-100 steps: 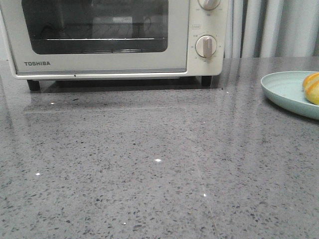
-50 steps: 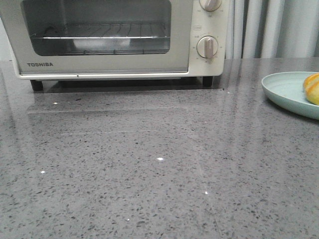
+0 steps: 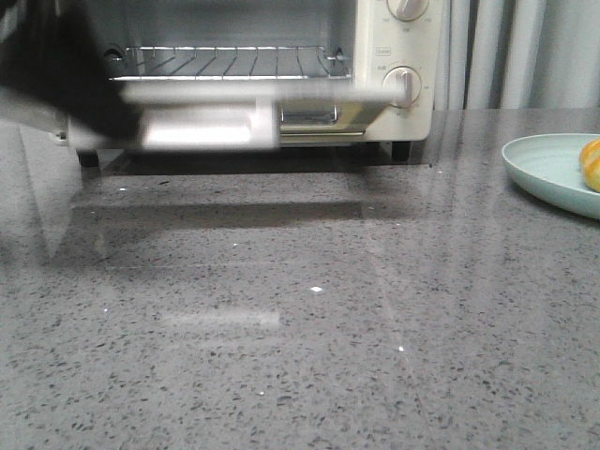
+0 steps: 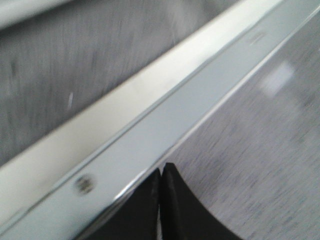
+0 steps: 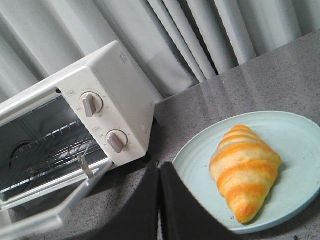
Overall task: Put bread in oven
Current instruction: 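Hook the door handle with the left gripper and pull it down open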
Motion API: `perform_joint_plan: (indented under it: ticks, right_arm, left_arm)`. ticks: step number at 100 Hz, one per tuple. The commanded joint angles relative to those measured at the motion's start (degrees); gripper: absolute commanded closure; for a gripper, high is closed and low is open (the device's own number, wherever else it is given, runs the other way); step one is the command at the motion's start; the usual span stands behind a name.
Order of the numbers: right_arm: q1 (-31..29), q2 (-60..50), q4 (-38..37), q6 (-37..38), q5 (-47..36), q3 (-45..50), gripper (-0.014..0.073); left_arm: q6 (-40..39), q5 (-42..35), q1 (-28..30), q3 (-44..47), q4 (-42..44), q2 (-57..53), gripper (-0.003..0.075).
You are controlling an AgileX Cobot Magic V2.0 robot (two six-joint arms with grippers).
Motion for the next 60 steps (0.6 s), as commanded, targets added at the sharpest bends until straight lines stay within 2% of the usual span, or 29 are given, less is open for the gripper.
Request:
perform_joint_plan:
  ticks: [1, 16, 34, 60]
  right_arm:
    - [-0.34, 0.98, 0.07, -0.41, -4.82, -2.12, 0.0661]
    - [-0.34, 0.98, 0.07, -0.41, -5.05, -2.12, 0.0661]
    - [-0.34, 0.98, 0.07, -0.41, -5.71, -2.12, 0.0661]
    - [-0.34, 0.98, 0.07, -1.82, -5.67, -6.49, 0.0661]
  left_arm:
    - [-0.79, -13.28, 0.81, -0.12, 2.06, -0.69, 0.0742]
    - [-0.79, -18.13, 0.81, 2.82, 3.02, -0.69, 0.0742]
    - [-0.79, -18.91, 0.81, 3.55, 2.79, -1.29, 0.0742]
    - [-0.79, -23.16, 0.81, 3.00, 0.30, -12.28, 0.0741]
